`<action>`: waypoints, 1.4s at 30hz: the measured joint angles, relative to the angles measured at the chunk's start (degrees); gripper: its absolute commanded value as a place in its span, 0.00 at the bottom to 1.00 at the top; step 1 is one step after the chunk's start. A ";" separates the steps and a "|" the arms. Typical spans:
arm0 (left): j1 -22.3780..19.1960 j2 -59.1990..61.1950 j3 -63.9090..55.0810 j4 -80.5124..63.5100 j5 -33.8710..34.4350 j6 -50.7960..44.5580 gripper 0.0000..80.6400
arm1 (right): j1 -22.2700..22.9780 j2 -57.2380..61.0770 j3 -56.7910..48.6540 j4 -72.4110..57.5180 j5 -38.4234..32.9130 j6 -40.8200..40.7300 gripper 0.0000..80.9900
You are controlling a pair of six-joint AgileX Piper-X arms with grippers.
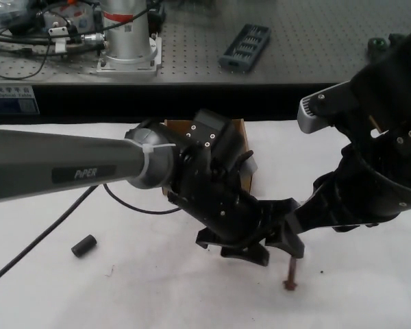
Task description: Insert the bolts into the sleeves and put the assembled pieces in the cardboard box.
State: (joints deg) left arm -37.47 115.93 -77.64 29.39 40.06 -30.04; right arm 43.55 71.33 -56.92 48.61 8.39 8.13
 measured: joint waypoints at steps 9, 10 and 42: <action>0.00 0.00 0.00 0.00 -0.41 1.53 0.47 | 0.00 0.00 0.00 0.00 0.82 0.00 0.33; 0.00 0.00 0.00 0.17 -0.90 1.53 0.47 | 0.00 0.00 0.00 0.00 0.94 0.00 0.33; 22.32 -49.24 0.15 29.05 -28.77 27.09 0.47 | -6.28 23.75 4.18 -11.30 -6.40 14.25 0.38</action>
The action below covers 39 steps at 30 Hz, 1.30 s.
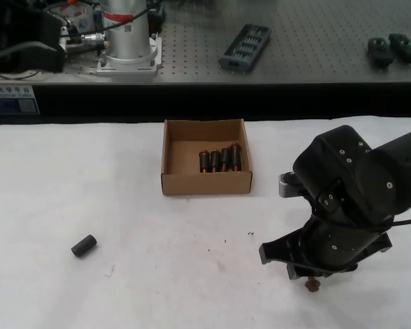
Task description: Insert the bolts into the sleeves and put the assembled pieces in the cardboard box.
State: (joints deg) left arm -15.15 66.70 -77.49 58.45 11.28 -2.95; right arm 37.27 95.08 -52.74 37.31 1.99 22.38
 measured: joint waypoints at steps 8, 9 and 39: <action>0.00 -3.06 0.00 6.11 0.00 0.00 0.47 | -2.22 1.64 0.00 -0.87 1.08 0.05 0.38; 0.00 -3.06 0.00 6.62 0.00 0.00 0.47 | -2.60 2.21 0.00 -0.99 1.25 0.05 0.38; 0.00 -3.06 14.30 8.79 -3.49 7.56 0.47 | 5.64 4.23 -11.26 4.52 -11.16 -56.80 0.01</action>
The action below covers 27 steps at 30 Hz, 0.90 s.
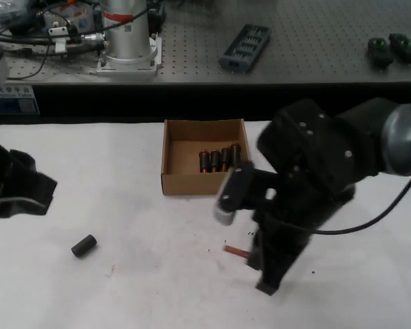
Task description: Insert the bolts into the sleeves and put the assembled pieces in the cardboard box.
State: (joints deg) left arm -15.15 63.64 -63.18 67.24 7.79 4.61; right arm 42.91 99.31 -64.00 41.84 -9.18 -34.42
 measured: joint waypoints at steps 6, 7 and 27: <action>0.11 -0.72 0.00 1.69 -14.92 9.66 0.47 | 4.58 0.00 -1.18 -6.42 -0.99 -2.10 0.08; 0.06 -0.94 0.00 1.80 -15.66 10.54 0.47 | 5.22 0.00 -1.16 -7.16 -1.36 -2.10 0.11; 0.06 2.95 0.65 -8.57 -3.79 22.88 0.47 | 6.42 -5.59 -1.22 -7.35 5.82 14.24 0.34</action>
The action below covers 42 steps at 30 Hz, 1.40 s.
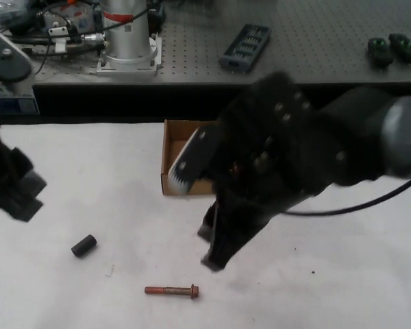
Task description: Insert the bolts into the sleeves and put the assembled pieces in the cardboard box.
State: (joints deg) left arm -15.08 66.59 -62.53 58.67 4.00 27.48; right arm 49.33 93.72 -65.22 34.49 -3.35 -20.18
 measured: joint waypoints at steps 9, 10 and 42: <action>0.00 18.69 -0.47 -5.17 -0.37 0.05 0.47 | -0.24 -14.79 0.00 5.65 0.11 11.53 0.34; 0.00 20.83 -0.84 -5.23 -0.81 -0.45 0.47 | -0.24 -16.37 0.00 6.33 0.11 12.02 0.34; 0.00 44.59 -10.76 -3.26 -1.64 -9.15 0.00 | -0.24 -30.44 7.25 11.96 0.11 15.31 0.34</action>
State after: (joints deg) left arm -15.08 111.18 -73.29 55.41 2.36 18.33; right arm 49.10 63.28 -57.97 46.45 -3.24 -4.87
